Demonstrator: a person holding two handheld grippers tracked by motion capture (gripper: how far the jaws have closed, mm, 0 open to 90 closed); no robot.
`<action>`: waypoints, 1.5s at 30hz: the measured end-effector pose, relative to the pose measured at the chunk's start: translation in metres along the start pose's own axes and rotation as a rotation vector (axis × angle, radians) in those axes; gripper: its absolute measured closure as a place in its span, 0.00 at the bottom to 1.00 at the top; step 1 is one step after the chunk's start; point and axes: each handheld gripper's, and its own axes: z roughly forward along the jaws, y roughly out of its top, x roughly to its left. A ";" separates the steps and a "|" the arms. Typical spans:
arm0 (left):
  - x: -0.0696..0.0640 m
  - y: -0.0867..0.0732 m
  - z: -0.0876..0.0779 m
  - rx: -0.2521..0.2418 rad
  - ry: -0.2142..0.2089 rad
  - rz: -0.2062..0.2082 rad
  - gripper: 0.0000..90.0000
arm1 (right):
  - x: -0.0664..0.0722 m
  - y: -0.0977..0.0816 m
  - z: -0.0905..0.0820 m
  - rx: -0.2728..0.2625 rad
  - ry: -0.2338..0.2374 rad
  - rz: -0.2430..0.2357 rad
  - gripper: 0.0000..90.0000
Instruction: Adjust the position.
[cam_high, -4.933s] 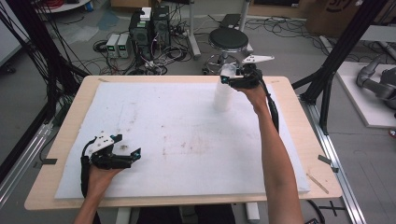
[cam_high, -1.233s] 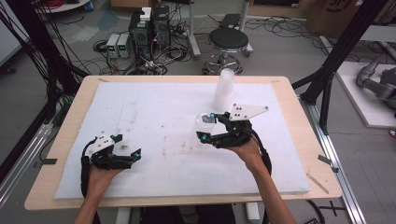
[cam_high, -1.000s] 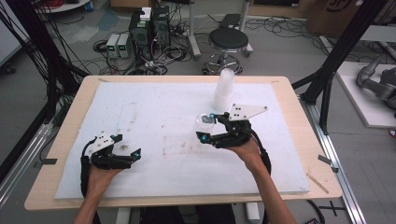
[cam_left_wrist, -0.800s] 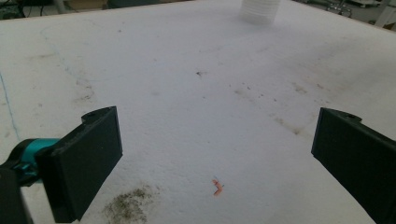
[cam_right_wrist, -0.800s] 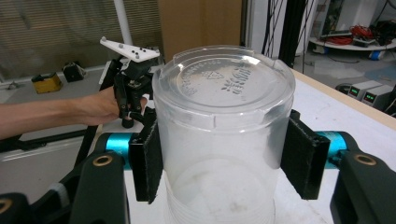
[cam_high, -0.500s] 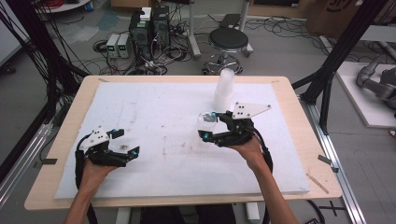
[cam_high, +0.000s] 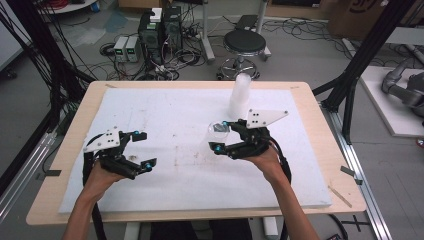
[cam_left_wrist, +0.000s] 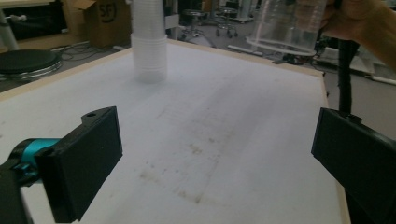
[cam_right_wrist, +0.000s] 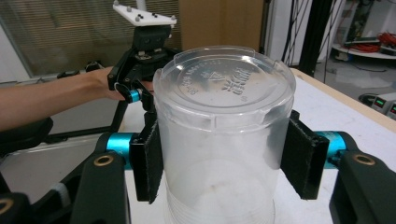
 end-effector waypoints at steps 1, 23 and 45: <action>-0.001 0.002 0.004 -0.001 -0.016 0.004 0.02 | 0.001 0.000 0.001 0.000 0.008 0.000 0.43; -0.035 0.035 0.097 -0.025 -0.285 0.063 0.02 | 0.005 0.002 0.009 0.009 0.097 -0.004 0.43; -0.041 0.038 0.122 -0.074 -0.382 0.065 0.13 | 0.010 0.002 0.014 -0.024 0.168 0.004 0.43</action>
